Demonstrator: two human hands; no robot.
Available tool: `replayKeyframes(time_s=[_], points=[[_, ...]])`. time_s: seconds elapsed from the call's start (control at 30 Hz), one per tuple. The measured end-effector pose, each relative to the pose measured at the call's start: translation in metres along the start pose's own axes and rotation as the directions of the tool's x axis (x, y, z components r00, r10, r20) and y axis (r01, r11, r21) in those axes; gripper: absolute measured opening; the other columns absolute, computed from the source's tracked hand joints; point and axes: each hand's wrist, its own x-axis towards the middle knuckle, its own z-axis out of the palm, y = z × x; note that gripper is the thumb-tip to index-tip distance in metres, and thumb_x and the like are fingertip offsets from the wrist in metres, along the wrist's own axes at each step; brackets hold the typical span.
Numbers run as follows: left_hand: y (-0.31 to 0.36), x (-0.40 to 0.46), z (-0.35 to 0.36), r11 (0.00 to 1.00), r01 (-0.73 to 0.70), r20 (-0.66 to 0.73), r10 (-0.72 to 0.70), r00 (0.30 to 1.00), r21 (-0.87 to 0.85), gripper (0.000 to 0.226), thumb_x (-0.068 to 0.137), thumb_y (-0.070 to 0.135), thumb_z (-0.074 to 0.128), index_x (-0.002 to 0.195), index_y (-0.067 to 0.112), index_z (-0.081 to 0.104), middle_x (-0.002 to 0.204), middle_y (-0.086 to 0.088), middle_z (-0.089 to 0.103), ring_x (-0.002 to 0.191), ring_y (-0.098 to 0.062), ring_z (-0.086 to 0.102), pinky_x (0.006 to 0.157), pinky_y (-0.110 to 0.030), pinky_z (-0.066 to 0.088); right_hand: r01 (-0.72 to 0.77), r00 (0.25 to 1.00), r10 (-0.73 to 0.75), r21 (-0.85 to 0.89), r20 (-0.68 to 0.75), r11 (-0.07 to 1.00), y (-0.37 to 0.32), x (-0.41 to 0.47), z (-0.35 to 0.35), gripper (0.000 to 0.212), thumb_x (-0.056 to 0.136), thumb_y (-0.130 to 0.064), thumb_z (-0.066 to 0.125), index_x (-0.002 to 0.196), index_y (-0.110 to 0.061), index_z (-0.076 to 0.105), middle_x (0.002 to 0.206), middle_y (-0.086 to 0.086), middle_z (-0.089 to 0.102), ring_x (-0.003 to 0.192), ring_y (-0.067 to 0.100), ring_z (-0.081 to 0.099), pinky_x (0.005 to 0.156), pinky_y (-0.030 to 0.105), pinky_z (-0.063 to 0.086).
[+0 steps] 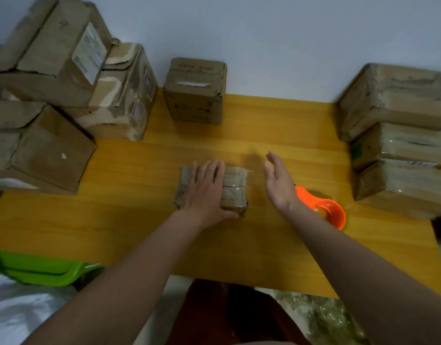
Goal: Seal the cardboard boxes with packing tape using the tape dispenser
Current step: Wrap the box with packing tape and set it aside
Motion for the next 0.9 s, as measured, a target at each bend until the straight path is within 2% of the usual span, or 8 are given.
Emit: replayKeyframes(time_s=[0.1,0.23,0.3,0.4,0.57,0.67,0.73,0.9], points=[[-0.004,0.021,-0.011,0.984,-0.175,0.071,0.172,0.983,0.035,0.137,0.059,0.083,0.062,0.151,0.016,-0.014,0.161,0.002,-0.007,0.148,-0.019,-0.007,0.117,-0.053,-0.011,0.115,0.993,-0.114,0.026,-0.032,0.993,0.000,-0.045,0.011,0.046,0.102,-0.016,0.036,0.146,-0.005,0.029,0.153,0.009,0.031,0.142,0.019,0.026,0.117,0.029,0.018],[-0.005,0.034,-0.010,0.976,-0.207,0.103,0.213,0.972,-0.068,0.117,0.063,0.072,0.062,0.153,0.024,0.005,0.157,0.004,0.018,0.142,-0.019,0.019,0.117,-0.049,0.006,0.171,0.982,-0.173,0.024,0.076,0.985,-0.010,-0.061,0.038,0.052,0.102,-0.013,0.036,0.149,-0.003,0.017,0.157,0.009,0.019,0.145,0.016,0.017,0.117,0.022,0.011],[-0.004,0.034,-0.007,0.977,-0.191,0.031,0.195,0.980,-0.098,0.105,0.065,0.065,0.057,0.151,0.026,0.012,0.153,0.005,0.026,0.137,-0.018,0.025,0.113,-0.044,0.015,0.125,0.986,-0.128,0.038,0.104,0.991,-0.012,-0.056,0.049,0.055,0.101,-0.011,0.035,0.149,-0.002,0.011,0.158,0.010,0.013,0.146,0.017,0.014,0.118,0.022,0.010],[-0.003,0.031,0.001,0.980,-0.149,-0.023,0.147,0.989,-0.135,0.106,0.063,0.064,0.054,0.151,0.024,0.012,0.150,0.005,0.031,0.134,-0.016,0.028,0.110,-0.039,0.018,-0.032,0.996,0.023,0.109,0.091,0.993,-0.012,-0.049,0.057,0.056,0.101,-0.011,0.036,0.150,-0.004,0.011,0.158,0.007,0.016,0.145,0.017,0.018,0.109,0.013,0.010],[-0.018,0.028,0.000,0.966,-0.163,0.057,0.178,0.982,-0.200,0.136,0.051,0.076,0.069,0.153,0.019,-0.001,0.158,0.002,0.015,0.143,-0.014,0.013,0.115,-0.035,0.008,-0.123,0.991,0.116,0.108,0.068,0.986,-0.007,-0.042,0.047,0.047,0.101,-0.011,0.039,0.147,-0.005,0.029,0.152,0.010,0.033,0.138,0.015,0.032,0.108,0.018,0.021],[-0.032,0.026,-0.003,0.963,-0.219,0.092,0.235,0.968,-0.160,0.142,0.052,0.071,0.075,0.153,0.018,-0.009,0.162,0.005,-0.004,0.147,-0.012,-0.008,0.119,-0.041,-0.008,0.013,0.998,-0.009,0.060,-0.064,0.998,-0.018,-0.047,0.054,0.048,0.101,-0.011,0.039,0.147,-0.005,0.029,0.152,0.007,0.033,0.140,0.017,0.031,0.106,0.012,0.019],[-0.035,0.023,-0.002,0.970,-0.208,0.095,0.221,0.971,-0.127,0.133,0.058,0.071,0.071,0.153,0.021,-0.007,0.162,0.007,-0.001,0.147,-0.012,-0.006,0.118,-0.044,-0.011,0.046,0.998,-0.044,0.060,-0.043,0.997,-0.026,-0.044,0.065,0.048,0.100,-0.007,0.039,0.147,-0.004,0.029,0.152,0.009,0.033,0.140,0.019,0.032,0.108,0.015,0.020],[-0.035,0.022,-0.002,0.970,-0.188,0.118,0.207,0.971,-0.152,0.131,0.060,0.064,0.075,0.153,0.025,-0.009,0.161,0.009,-0.001,0.147,-0.012,-0.001,0.116,-0.035,0.000,-0.165,0.986,0.164,0.061,0.017,0.984,-0.032,-0.010,0.060,0.047,0.100,-0.010,0.037,0.146,-0.004,0.031,0.151,0.012,0.036,0.139,0.023,0.033,0.110,0.025,0.023]])
